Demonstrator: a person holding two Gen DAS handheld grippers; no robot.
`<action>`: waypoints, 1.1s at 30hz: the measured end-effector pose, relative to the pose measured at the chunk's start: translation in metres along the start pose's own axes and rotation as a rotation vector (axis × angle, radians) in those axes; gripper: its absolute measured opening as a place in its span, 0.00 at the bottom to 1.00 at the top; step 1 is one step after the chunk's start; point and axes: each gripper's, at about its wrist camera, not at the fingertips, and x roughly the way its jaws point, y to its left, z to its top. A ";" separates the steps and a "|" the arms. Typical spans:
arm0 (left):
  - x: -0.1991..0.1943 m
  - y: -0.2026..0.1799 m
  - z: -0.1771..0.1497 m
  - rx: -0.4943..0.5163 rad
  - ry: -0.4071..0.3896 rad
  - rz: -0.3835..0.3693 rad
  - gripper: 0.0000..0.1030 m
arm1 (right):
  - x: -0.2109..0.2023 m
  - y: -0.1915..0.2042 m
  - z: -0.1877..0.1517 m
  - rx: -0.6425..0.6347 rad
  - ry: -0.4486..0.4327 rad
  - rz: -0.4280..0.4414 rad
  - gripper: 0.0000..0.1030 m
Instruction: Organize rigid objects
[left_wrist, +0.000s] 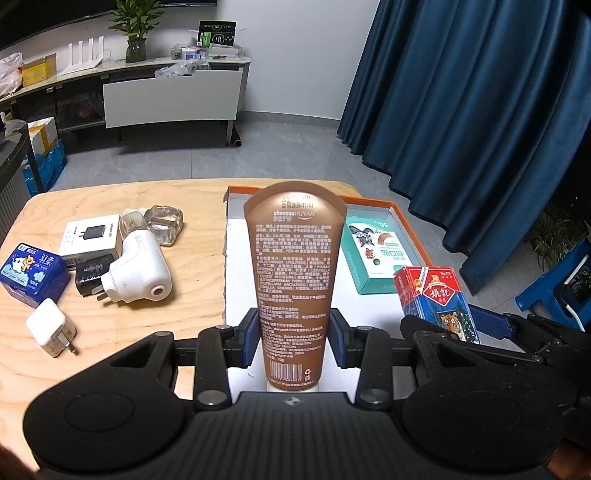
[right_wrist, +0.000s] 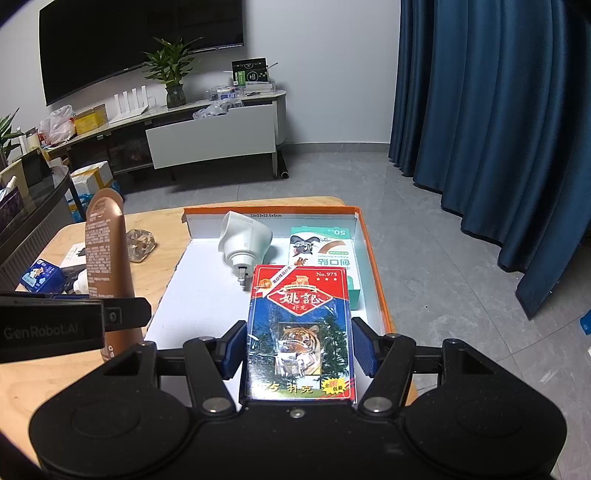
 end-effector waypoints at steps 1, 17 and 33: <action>0.000 0.000 0.000 0.000 0.000 0.000 0.38 | 0.000 0.000 0.000 0.000 0.001 0.000 0.70; 0.004 -0.001 -0.001 -0.001 0.013 0.001 0.38 | 0.004 0.001 -0.001 0.000 0.013 0.003 0.70; 0.011 0.001 -0.002 -0.008 0.028 0.006 0.38 | 0.015 -0.001 -0.002 0.001 0.029 0.003 0.70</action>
